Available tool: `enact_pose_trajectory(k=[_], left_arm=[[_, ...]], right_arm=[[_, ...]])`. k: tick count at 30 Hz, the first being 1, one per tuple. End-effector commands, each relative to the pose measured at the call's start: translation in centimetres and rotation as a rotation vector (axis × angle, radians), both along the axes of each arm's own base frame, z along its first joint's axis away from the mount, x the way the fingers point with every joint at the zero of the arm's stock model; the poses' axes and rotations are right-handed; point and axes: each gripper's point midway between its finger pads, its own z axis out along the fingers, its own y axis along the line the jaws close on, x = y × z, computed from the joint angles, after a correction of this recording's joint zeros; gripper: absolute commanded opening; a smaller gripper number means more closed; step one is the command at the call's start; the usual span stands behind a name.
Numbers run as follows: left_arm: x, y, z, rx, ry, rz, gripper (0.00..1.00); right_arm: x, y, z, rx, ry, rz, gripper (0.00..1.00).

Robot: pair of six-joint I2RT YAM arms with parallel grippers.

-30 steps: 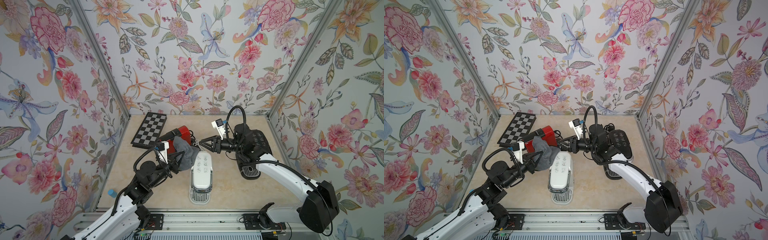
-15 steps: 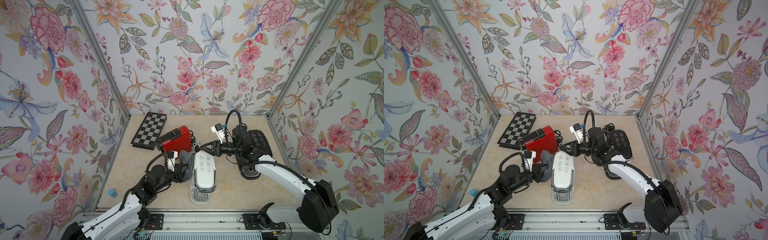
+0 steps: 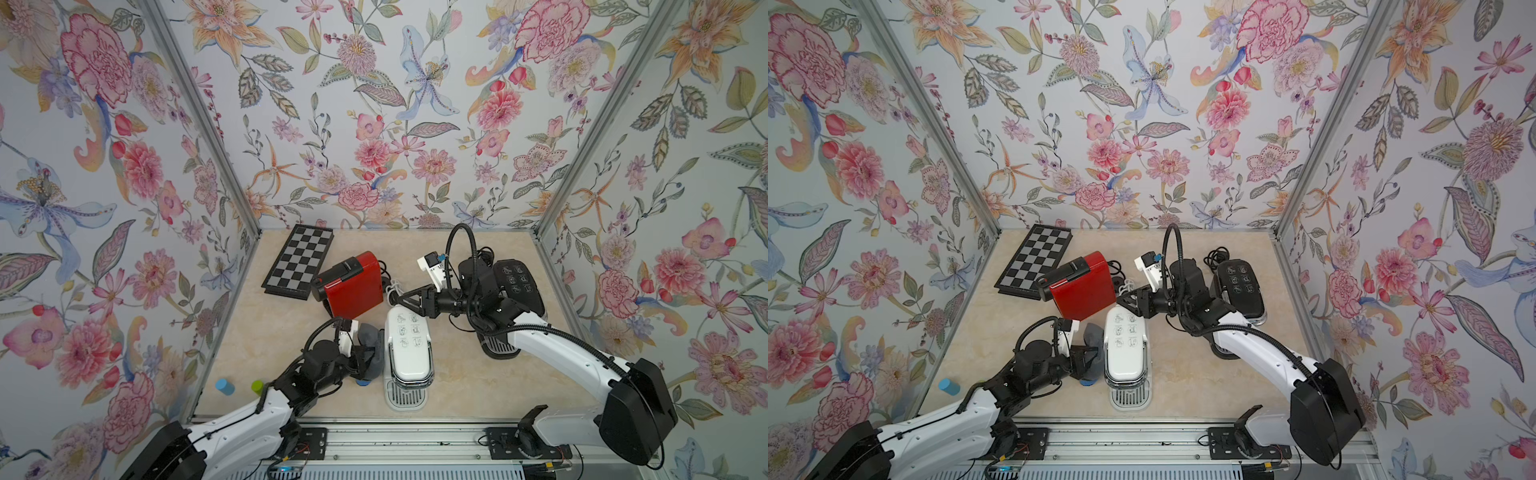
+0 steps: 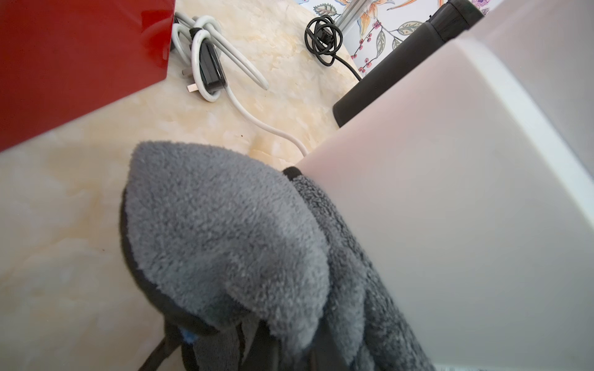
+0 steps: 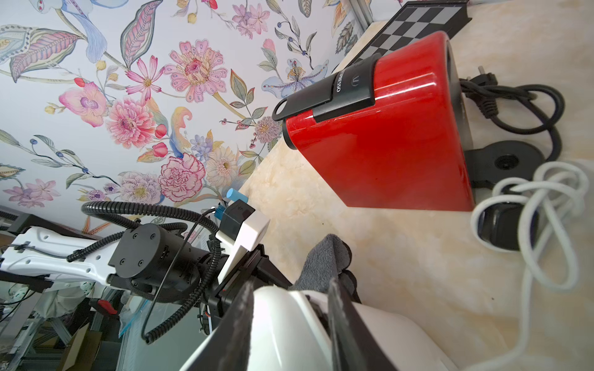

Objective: Wipe the surface of a coffee machine
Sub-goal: Wipe the dirt from the surface of the coffee machine.

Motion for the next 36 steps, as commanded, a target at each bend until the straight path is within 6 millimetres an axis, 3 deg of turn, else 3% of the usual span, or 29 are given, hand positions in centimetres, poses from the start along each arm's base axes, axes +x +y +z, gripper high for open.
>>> enact_pose_trajectory(k=[1,5,9,13,17,22,25,30,36], left_arm=[[-2.6,-3.0,2.7,-0.141,-0.014,-0.196,0.0],[-4.1,-3.8,1.4,-0.106,0.048,-0.284,0.0],[-3.9,-3.3,0.4,-0.065,0.061,-0.237,0.0],[-2.9,-2.8,0.6,-0.069,0.044,-0.176,0.0],[-2.4,-3.5,1.0,-0.068,0.031,-0.186,0.0],[-1.3,-4.5,0.5,-0.04,0.032,-0.187,0.0],[-0.7,-5.2,0.7,-0.06,0.032,-0.188,0.0],[-0.2,-6.1,1.2,-0.072,0.026,-0.198,0.0],[0.2,-6.0,1.9,-0.076,0.009,-0.183,0.0]], right_arm=[[-1.0,0.4,-2.2,-0.054,0.04,0.026,0.4],[-1.2,0.8,-2.1,-0.054,0.04,0.039,0.4],[-1.4,0.3,-1.7,-0.051,0.026,0.027,0.4],[-2.5,-1.1,0.0,-0.056,-0.012,0.03,0.4],[-4.7,-4.0,-0.5,-0.179,-0.027,-0.008,0.4],[-4.6,-11.5,-3.7,-0.311,0.072,-0.303,0.41],[-5.3,-14.3,-6.4,-0.32,0.199,-0.409,0.39],[-8.3,-14.5,-10.7,-0.35,0.342,-0.379,0.29],[-11.9,-12.7,-13.2,-0.313,0.427,-0.281,0.11]])
